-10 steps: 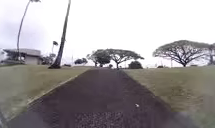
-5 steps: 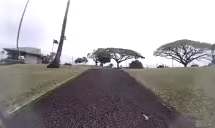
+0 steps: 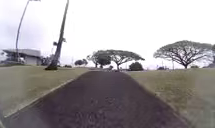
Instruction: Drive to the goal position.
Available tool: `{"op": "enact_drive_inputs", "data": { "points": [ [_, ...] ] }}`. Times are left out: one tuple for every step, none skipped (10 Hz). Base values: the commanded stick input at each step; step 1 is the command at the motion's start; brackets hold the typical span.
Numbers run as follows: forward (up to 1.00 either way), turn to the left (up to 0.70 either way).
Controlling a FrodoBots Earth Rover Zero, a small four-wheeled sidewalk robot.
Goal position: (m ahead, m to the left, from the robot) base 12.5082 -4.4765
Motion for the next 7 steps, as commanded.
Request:
{"op": "enact_drive_inputs", "data": {
  "points": [
    [0.7,0.0],
    [0.7,0.0],
    [0.7,0.0],
    [0.7,0.0],
    [0.7,0.0],
    [0.63,0.0],
    [0.04,0.0]
  ]
}}
